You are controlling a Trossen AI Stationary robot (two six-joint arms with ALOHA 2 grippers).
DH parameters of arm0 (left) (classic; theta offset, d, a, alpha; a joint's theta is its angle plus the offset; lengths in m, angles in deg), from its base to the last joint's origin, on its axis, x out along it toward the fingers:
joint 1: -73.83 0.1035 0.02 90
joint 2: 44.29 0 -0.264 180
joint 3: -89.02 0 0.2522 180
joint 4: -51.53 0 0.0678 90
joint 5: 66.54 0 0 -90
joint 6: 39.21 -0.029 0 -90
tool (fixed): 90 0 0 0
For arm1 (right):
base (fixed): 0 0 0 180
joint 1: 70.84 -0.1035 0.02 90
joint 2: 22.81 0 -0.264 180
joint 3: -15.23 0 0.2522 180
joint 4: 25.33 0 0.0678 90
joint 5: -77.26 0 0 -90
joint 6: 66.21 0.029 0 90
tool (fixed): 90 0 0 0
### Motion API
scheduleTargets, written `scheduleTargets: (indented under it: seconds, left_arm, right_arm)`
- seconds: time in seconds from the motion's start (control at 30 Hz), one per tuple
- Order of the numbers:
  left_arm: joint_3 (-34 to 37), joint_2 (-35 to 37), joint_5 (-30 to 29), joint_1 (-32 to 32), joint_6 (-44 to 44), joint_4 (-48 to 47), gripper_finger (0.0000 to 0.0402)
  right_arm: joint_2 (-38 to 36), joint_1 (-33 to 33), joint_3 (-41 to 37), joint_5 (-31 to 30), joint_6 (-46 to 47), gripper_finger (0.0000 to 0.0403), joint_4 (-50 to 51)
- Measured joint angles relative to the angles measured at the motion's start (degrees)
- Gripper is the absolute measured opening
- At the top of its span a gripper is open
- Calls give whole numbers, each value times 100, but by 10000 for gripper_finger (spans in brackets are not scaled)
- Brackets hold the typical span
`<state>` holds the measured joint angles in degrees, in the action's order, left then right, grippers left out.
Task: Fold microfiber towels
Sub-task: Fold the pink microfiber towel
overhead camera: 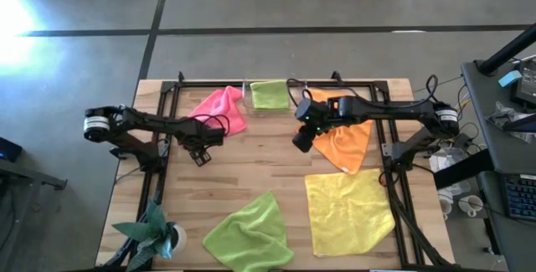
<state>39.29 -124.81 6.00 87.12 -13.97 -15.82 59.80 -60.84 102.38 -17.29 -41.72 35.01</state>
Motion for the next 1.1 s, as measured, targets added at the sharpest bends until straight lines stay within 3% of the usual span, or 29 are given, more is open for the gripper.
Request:
scheduleTargets:
  seconds: [0.33,0.7,0.8,1.0,1.1]
  left_arm:
    - [63,-124,-288,143,78,21,171]
    - [35,-983,-177,238,-52,-6,164]
    - [40,-976,-112,237,-60,40,131]
    - [81,-906,48,239,-196,254,17]
    - [61,-906,31,240,-279,290,10]
  right_arm:
    - [0,0,0,-13,-109,109,-160]
    - [1,0,0,-11,-166,105,-198]
    - [2,0,0,-11,-175,101,-198]
    - [2,-21,0,4,-156,92,-198]
    - [2,-161,0,6,-94,87,-200]
